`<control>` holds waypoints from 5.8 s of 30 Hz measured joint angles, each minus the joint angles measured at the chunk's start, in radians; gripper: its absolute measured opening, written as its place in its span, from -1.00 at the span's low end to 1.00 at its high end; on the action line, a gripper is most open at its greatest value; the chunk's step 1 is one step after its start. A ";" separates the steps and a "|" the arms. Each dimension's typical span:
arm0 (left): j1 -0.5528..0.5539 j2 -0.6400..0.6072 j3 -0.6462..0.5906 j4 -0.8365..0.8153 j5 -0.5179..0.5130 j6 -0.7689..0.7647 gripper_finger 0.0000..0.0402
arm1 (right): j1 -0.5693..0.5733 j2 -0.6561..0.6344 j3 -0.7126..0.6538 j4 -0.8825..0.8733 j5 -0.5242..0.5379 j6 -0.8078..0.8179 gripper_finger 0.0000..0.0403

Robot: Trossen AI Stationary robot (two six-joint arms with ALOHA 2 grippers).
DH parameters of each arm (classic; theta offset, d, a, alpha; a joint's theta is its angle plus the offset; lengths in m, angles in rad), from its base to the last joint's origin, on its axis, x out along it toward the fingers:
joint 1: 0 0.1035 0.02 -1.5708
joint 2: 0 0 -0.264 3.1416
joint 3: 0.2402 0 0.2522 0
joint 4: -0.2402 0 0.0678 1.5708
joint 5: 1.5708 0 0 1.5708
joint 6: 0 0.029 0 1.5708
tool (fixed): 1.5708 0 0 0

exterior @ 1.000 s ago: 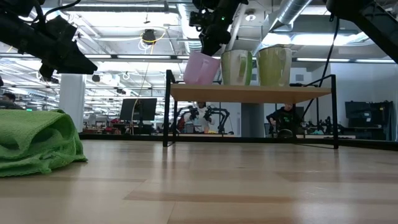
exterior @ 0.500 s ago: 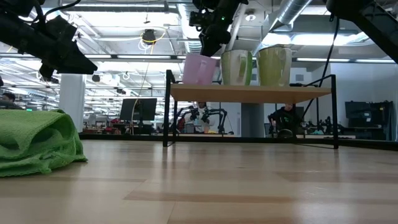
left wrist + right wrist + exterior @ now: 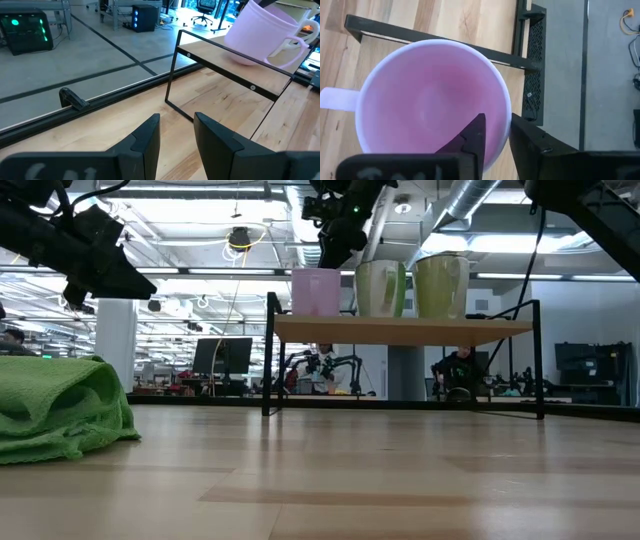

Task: Stack small to large cups/mugs on shelf
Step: Put the pink mug on the shelf, then return to Home Position

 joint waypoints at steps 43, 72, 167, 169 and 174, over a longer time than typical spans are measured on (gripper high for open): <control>0.000 0.000 0.000 0.000 0.000 0.000 -0.45 | -0.004 0.000 0.000 0.029 0.058 -0.026 -0.49; 0.000 0.000 0.000 0.000 0.009 0.000 -0.45 | 0.092 -0.273 0.021 0.119 0.255 0.099 -0.49; 0.000 0.000 0.001 0.212 -0.169 0.323 -0.45 | -0.681 -1.821 -1.956 1.188 -0.051 0.428 -0.49; 0.000 0.000 0.001 0.212 -0.169 0.336 -0.45 | -0.688 -1.877 -1.997 1.185 -0.051 0.428 -0.49; 0.000 0.000 0.001 0.210 -0.092 0.379 -0.45 | -0.691 -1.995 -2.076 1.187 -0.056 0.459 -0.49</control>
